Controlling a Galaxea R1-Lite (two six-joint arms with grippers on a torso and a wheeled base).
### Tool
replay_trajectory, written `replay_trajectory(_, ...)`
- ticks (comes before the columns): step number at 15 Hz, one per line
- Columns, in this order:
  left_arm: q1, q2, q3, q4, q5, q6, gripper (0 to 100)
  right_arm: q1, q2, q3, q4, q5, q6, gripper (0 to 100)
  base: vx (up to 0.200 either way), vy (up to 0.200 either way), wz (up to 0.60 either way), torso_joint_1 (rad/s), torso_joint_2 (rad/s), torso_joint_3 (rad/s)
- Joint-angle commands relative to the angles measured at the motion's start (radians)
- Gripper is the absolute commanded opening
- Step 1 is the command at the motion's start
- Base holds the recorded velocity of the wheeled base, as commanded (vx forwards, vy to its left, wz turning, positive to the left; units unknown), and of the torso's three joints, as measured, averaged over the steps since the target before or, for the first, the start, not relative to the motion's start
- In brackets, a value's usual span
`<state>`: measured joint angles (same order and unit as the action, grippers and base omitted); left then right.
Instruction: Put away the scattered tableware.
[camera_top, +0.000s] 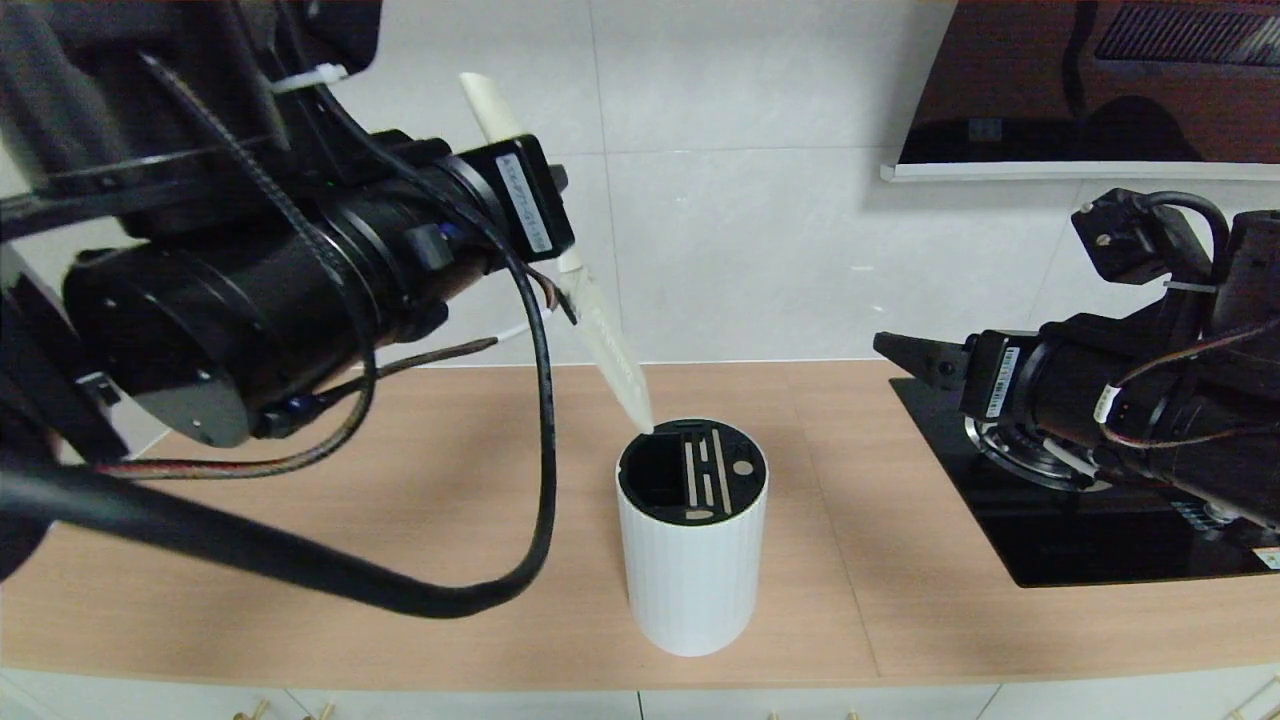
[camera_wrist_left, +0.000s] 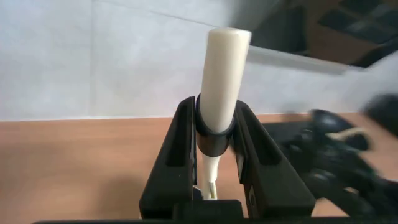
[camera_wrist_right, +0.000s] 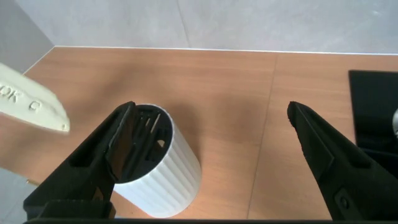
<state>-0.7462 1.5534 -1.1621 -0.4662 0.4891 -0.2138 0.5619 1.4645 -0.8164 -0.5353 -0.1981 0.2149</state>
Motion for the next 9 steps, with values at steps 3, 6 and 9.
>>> replay_trajectory(3, -0.096, 0.033, 0.027, -0.005, 0.128, 0.042, 0, 0.000, 0.007, 0.016, -0.002, 0.000, -0.006, 100, 0.000, 0.000, 0.00, 0.000, 0.00, 0.000)
replay_trajectory(6, -0.125, 0.062, 0.030, -0.008, 0.215, 0.074, 0, 0.000, 0.008, 0.017, -0.003, -0.001, -0.012, 100, 0.000, 0.000, 0.00, 0.000, 0.00, 0.000)
replay_trajectory(9, -0.136, 0.093, 0.029, -0.051, 0.223, 0.074, 0, 0.000, 0.014, 0.017, -0.003, -0.001, -0.012, 100, 0.000, 0.000, 0.00, 0.000, 0.00, 0.000)
